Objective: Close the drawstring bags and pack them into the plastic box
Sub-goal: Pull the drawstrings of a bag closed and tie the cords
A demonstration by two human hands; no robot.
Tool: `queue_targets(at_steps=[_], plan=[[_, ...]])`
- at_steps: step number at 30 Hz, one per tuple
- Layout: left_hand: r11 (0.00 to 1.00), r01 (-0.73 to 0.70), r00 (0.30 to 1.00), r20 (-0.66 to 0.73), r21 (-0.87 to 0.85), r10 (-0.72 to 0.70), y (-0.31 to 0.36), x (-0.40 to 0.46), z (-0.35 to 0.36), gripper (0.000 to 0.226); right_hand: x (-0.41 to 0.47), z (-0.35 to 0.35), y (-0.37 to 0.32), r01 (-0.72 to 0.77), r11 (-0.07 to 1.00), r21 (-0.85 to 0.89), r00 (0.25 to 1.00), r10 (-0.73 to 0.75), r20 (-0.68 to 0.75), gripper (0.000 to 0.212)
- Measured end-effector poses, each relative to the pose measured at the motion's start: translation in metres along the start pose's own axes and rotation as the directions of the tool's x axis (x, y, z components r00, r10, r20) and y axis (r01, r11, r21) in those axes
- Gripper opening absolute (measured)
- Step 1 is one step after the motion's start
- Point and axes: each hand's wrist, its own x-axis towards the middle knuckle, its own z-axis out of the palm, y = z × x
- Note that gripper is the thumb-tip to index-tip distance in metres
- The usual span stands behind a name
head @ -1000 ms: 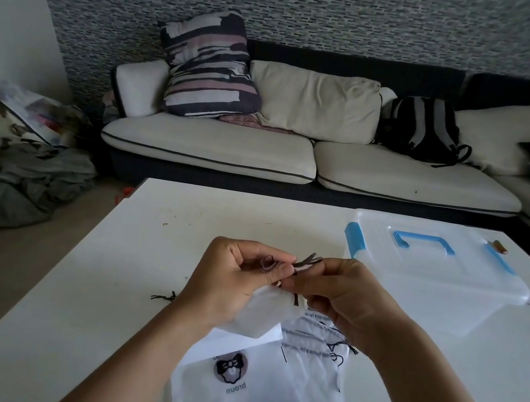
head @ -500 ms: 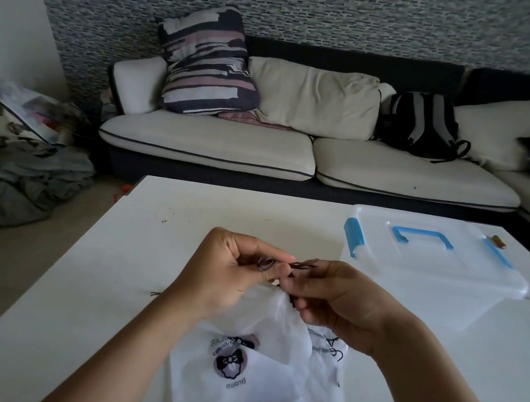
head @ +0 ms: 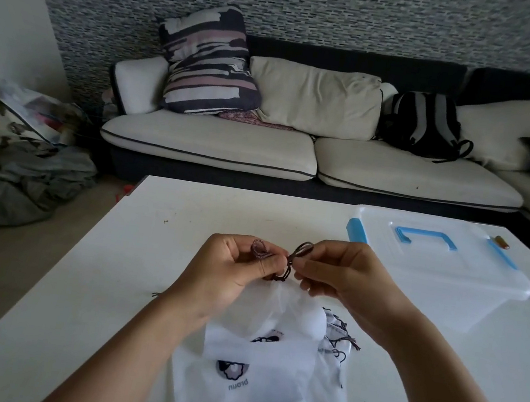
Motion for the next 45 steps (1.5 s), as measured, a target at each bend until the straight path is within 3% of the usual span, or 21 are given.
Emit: queue_targets(at_steps=[3, 9, 15, 21, 24, 28, 30, 33, 36, 39, 42, 45], plan=[[0.997, 0.046, 0.999, 0.001, -0.057, -0.046, -0.001, 0.001, 0.000, 0.018, 0.001, 0.002, 0.002, 0.016, 1.000, 0.009, 0.999, -0.015, -0.037, 0.010], [0.997, 0.065, 0.997, -0.032, -0.049, -0.067, -0.003, 0.002, 0.003, 0.022, -0.004, -0.001, 0.002, -0.023, 0.997, -0.071, 0.998, 0.026, 0.048, 0.022], [0.998, 0.070, 0.996, -0.054, 0.010, -0.069, -0.005, 0.002, 0.003, 0.009, -0.001, -0.001, 0.000, 0.038, 0.998, -0.059, 0.993, -0.044, -0.105, 0.027], [0.998, 0.069, 0.991, -0.114, 0.009, -0.067, -0.004, 0.002, 0.004, 0.011, -0.006, 0.003, -0.007, 0.129, 0.983, -0.129, 0.991, -0.122, 0.061, 0.008], [0.996, 0.078, 0.988, -0.130, -0.050, -0.084, -0.002, 0.002, 0.004, 0.011, -0.005, 0.004, -0.005, 0.199, 0.935, -0.293, 0.980, -0.187, 0.068, 0.006], [0.989, 0.095, 0.987, -0.117, -0.110, -0.108, 0.000, 0.001, 0.003, 0.015, -0.006, 0.006, -0.003, 0.208, 0.935, -0.285, 0.977, -0.186, 0.104, 0.013], [0.981, 0.121, 0.986, -0.097, -0.149, -0.136, 0.000, 0.001, 0.002, 0.019, -0.005, 0.006, -0.001, 0.228, 0.929, -0.292, 0.973, -0.210, 0.093, 0.012], [0.975, 0.139, 0.984, -0.087, -0.172, -0.156, 0.000, 0.002, 0.001, 0.021, -0.002, 0.009, 0.000, 0.194, 0.964, -0.184, 0.978, -0.204, -0.037, 0.006], [0.979, 0.128, 0.989, -0.047, -0.159, -0.137, 0.001, 0.001, 0.001, 0.025, 0.002, 0.009, 0.004, 0.192, 0.955, -0.227, 0.960, -0.231, -0.157, 0.025], [0.979, 0.119, 0.992, -0.019, -0.164, -0.124, 0.003, -0.001, 0.003, 0.020, 0.003, 0.005, 0.006, 0.193, 0.917, -0.348, 0.961, -0.249, -0.123, 0.044], [0.985, 0.084, 0.996, 0.008, -0.152, -0.084, 0.004, -0.002, 0.003, 0.017, 0.001, 0.006, 0.005, 0.221, 0.906, -0.360, 0.969, -0.247, -0.028, 0.025], [0.988, 0.054, 0.998, -0.009, -0.144, -0.056, 0.005, -0.002, 0.003, 0.018, 0.000, 0.007, 0.004, 0.214, 0.957, -0.195, 0.975, -0.223, -0.026, 0.013]])
